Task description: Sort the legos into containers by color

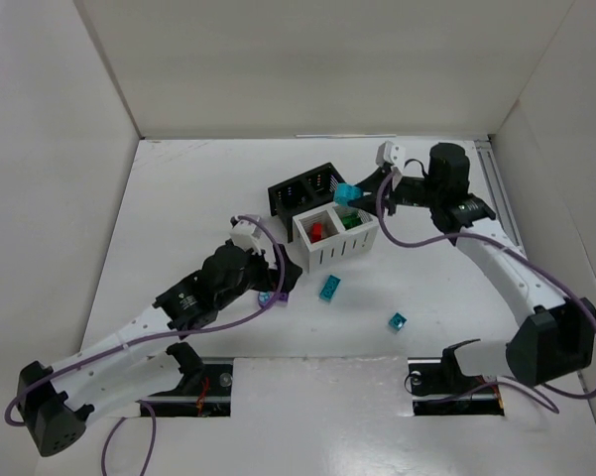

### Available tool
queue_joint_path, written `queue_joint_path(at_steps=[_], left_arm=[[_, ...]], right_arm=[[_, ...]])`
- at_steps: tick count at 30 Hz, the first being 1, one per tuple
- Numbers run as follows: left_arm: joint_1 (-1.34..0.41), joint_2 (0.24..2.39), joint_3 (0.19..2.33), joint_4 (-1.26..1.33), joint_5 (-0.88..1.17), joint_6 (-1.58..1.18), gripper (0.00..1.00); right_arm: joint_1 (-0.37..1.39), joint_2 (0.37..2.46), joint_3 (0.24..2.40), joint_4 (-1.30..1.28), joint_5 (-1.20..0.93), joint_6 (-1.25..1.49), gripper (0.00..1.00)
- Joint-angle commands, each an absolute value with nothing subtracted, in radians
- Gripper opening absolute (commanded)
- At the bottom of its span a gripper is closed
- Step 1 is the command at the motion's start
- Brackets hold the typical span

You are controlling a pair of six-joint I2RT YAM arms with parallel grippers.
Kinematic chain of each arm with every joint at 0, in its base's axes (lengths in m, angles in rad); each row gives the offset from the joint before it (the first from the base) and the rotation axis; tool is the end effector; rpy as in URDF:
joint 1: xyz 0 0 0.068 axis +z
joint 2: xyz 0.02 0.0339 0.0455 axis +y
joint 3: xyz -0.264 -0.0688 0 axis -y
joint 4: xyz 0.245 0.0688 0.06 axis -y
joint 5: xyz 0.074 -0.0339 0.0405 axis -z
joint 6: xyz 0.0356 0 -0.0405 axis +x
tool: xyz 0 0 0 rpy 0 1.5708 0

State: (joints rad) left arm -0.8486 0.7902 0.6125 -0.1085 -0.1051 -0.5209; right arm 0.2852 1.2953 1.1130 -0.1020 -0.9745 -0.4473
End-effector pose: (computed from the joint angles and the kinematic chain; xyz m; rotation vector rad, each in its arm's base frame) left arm 0.1290 -0.1408 0.2859 0.2414 1.9288 -0.8399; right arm 0.2702 0.1099 0.3558 -1.2156 1.3197 0.7795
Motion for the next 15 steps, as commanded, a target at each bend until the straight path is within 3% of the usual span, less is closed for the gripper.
queue_joint_path(at_steps=[1,12,15], left_arm=[[-0.841,0.813,0.620,-0.135,-0.202,-0.586,1.00],[-0.807,0.859,0.611,-0.153,-0.193,-0.644,1.00],[-0.807,0.859,0.611,-0.153,-0.193,-0.653,1.00]], right_arm=[[0.308,1.367,1.206,-0.057,-0.841,-0.428,0.12],[0.360,1.729,1.497,-0.152,-0.598,-0.472,0.14],[0.399,1.813,1.577,-0.213,-0.539,-0.514,0.19]])
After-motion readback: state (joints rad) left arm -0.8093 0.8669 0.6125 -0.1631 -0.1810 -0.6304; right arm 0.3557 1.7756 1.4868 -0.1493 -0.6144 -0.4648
